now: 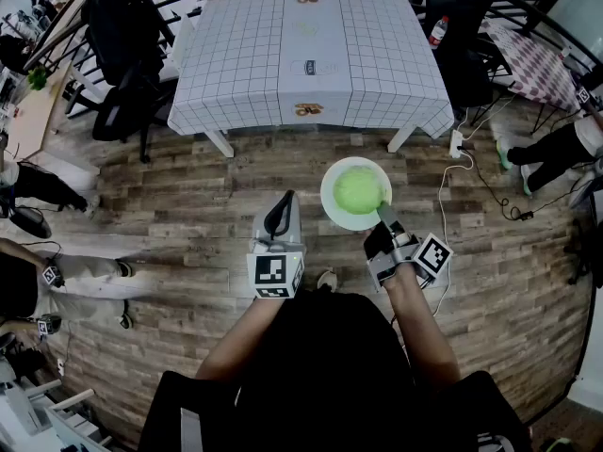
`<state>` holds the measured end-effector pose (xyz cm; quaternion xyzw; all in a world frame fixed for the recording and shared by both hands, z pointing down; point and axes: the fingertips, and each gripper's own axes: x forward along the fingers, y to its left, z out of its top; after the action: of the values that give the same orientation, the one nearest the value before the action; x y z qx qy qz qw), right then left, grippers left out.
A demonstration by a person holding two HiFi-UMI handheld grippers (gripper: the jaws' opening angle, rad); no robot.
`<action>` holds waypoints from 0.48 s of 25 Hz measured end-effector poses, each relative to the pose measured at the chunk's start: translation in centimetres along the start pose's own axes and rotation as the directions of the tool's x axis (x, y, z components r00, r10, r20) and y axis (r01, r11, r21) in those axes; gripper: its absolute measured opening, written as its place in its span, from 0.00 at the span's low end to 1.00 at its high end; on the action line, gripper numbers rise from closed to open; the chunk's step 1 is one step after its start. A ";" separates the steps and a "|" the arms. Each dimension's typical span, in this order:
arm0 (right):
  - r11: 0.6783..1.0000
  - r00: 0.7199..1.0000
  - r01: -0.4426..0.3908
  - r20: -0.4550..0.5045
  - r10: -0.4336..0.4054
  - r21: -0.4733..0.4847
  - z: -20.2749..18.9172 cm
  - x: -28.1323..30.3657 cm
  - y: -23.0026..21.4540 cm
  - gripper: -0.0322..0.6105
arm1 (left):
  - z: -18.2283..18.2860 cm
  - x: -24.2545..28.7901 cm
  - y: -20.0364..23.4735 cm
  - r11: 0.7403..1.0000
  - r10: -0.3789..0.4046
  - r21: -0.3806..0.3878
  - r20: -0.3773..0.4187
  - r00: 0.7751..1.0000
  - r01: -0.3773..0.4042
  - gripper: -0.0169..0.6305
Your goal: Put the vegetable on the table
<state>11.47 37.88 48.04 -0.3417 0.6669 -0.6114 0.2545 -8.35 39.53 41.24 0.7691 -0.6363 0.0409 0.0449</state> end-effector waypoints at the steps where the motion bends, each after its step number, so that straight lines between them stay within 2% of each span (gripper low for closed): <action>1: 1.000 1.000 -0.001 -0.002 0.001 0.003 0.0 -0.1 0.1 0.07 | 0.2 0.0 -0.2 1.000 0.000 0.004 0.004 1.000 0.000 0.04; 9: 1.000 1.000 0.009 -0.021 -0.009 -0.012 0.9 -0.6 -0.2 0.06 | 0.1 -0.2 -1.0 1.000 0.028 0.010 0.009 1.000 -0.028 0.04; 12: 1.000 0.999 0.009 -0.037 -0.009 -0.006 1.6 -2.3 -0.1 0.07 | 0.2 -0.8 -2.6 0.999 0.046 0.010 -0.004 0.999 -0.046 0.04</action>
<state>14.10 38.63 47.72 -0.3343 0.6715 -0.6169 0.2384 -5.97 40.77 40.88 0.7543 -0.6535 0.0469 0.0415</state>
